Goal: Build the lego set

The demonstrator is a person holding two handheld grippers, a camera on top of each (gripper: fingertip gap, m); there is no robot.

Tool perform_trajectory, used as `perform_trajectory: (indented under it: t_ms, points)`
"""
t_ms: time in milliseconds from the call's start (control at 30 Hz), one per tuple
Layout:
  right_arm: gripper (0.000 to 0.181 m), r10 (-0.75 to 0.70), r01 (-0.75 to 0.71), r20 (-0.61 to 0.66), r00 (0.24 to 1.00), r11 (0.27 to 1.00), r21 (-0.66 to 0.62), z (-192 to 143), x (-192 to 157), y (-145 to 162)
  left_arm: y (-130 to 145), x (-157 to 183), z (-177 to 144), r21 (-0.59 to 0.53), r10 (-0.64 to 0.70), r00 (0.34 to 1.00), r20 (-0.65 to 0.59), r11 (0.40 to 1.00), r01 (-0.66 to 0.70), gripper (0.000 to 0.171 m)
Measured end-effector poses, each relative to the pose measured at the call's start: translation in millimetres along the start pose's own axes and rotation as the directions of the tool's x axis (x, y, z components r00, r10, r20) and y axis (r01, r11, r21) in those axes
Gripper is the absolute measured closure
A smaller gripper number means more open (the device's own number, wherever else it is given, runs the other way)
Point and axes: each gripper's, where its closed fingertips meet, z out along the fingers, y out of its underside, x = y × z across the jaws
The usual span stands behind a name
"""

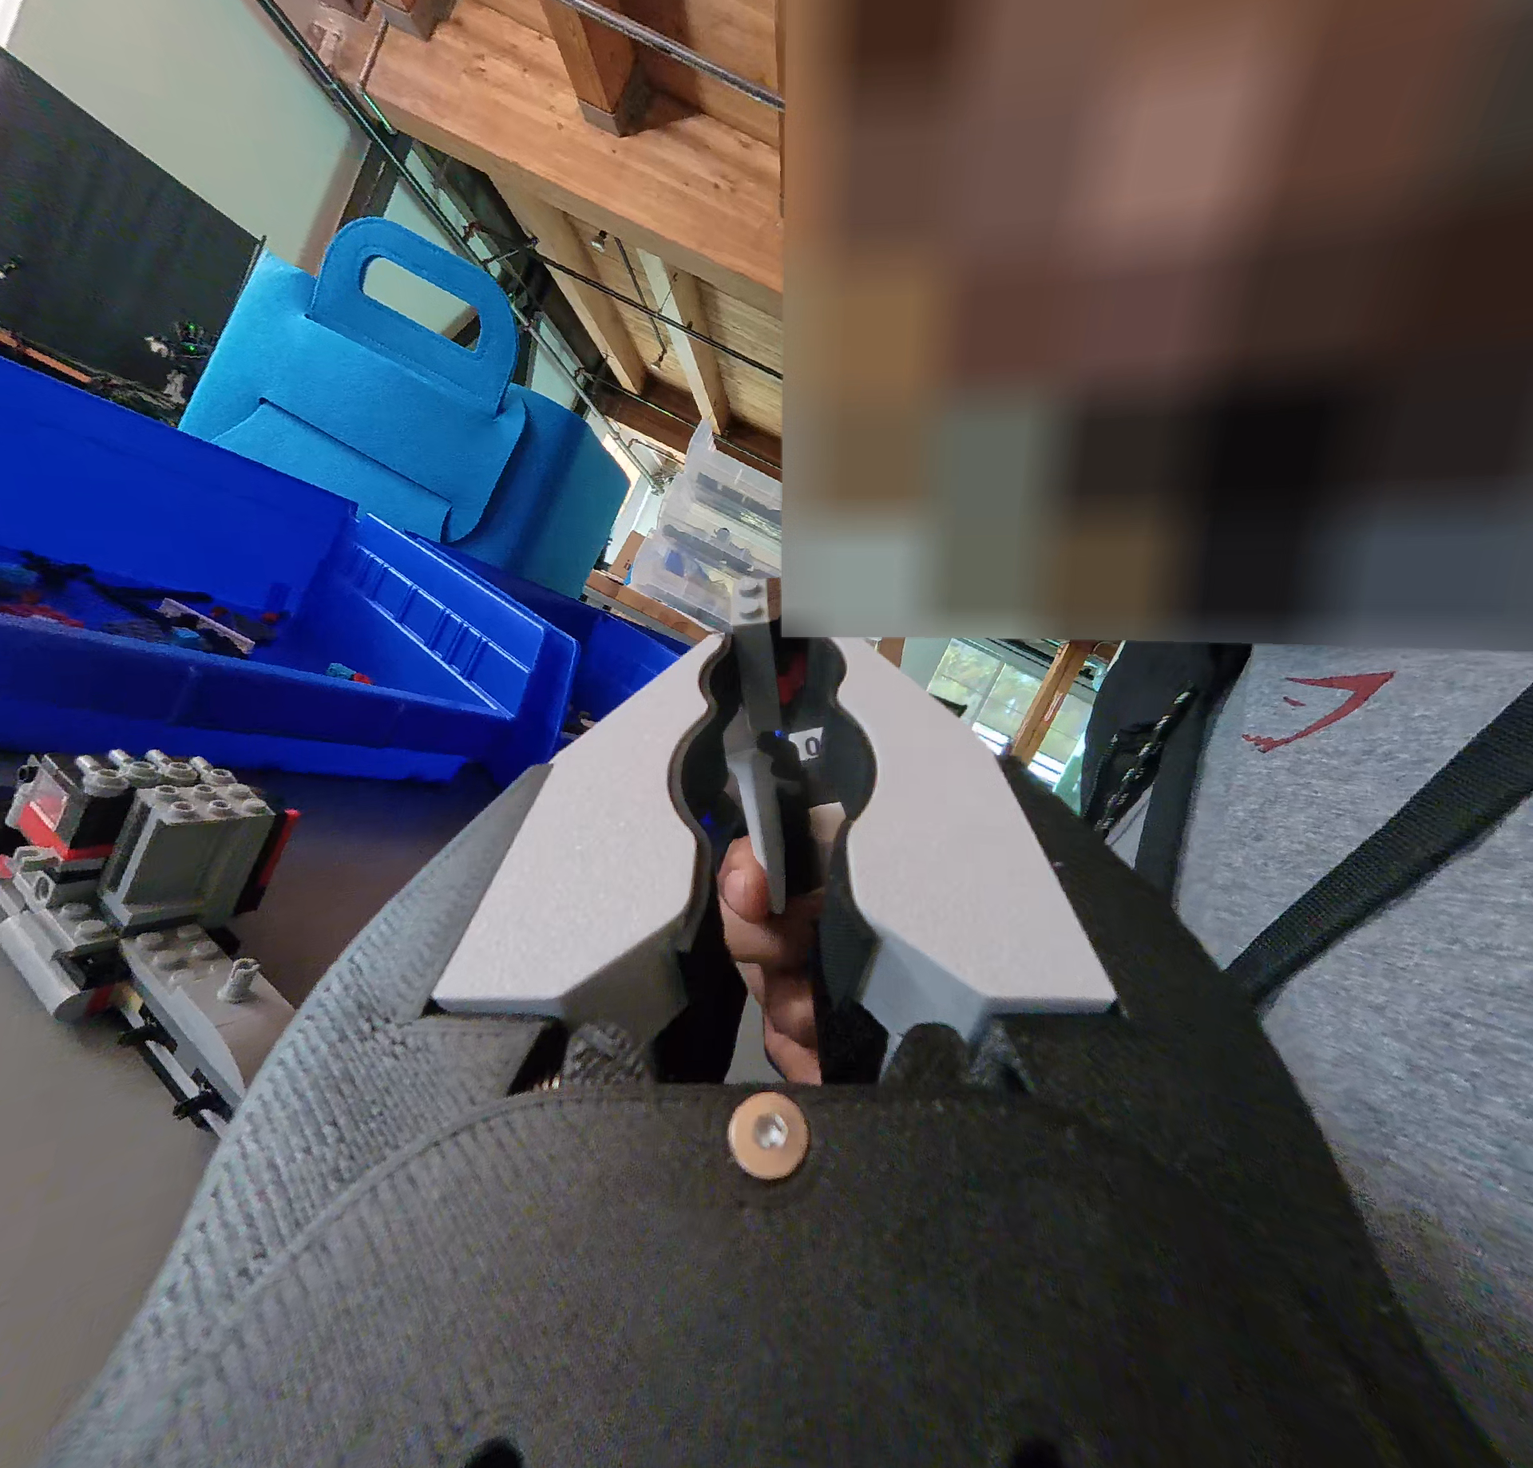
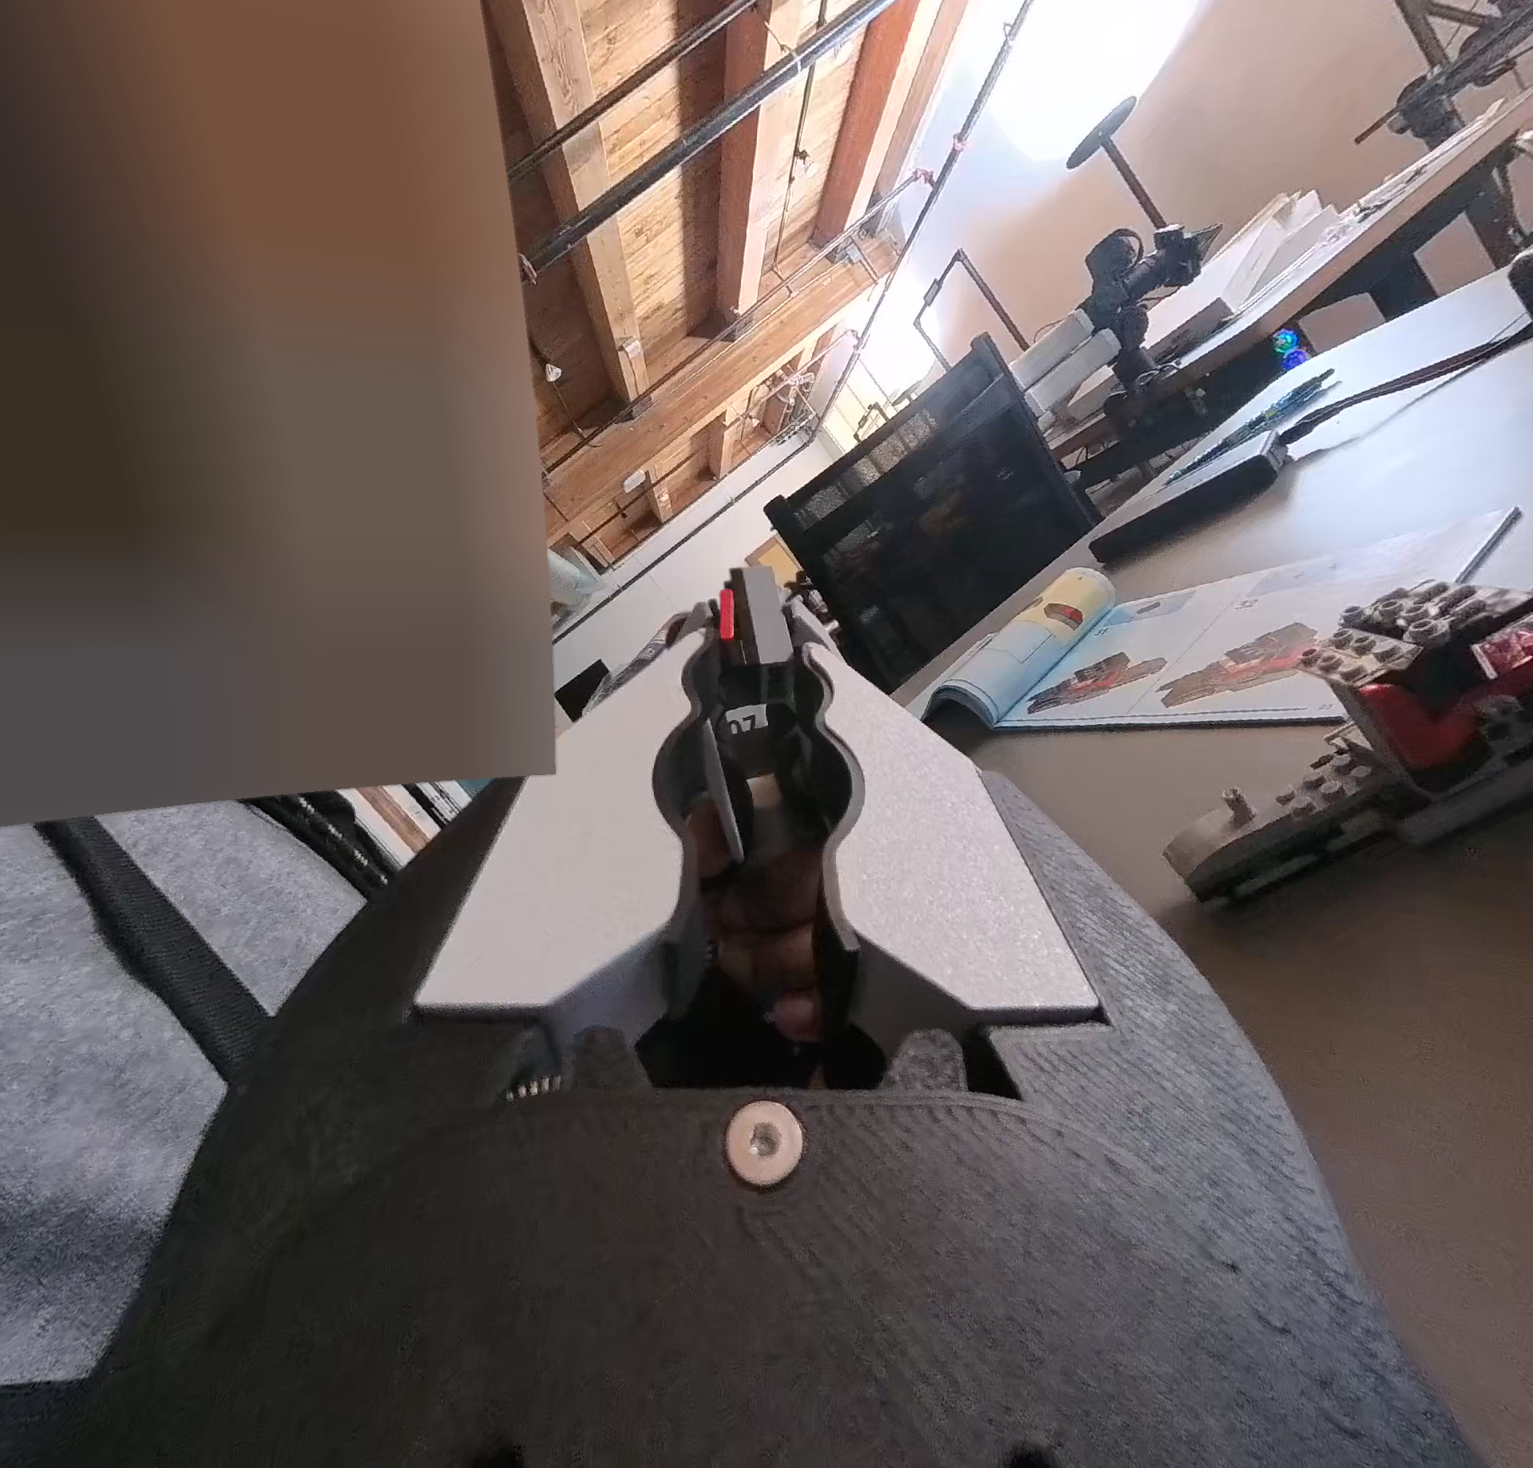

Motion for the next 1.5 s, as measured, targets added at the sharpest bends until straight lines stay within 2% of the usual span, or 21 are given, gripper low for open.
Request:
perform_trajectory:
  t_ms: [267, 767, 1500]
  points:
    - [0.164, -0.042, 0.042, -0.001, 0.999, 0.999, 0.009, -5.5, -6.4, 3.3, 4.6, 7.9, 0.6, -0.014, 0.035, 0.999, -0.010, 0.999, -0.035, 0.154]
    - [0.164, -0.032, 0.032, -0.003, 0.999, 0.999, 0.020, -9.8, -7.8, 4.0, 8.6, 9.8, 3.2, -0.034, 0.039, 0.999, -0.013, 0.999, -0.039, 0.154]
    - [0.166, 0.003, -0.003, -0.017, 1.000, 1.000, 0.014, -12.7, 0.5, 3.9, 12.2, 0.1, 7.1, -0.053, -0.035, 0.999, 0.021, 0.998, 0.036, 0.154]
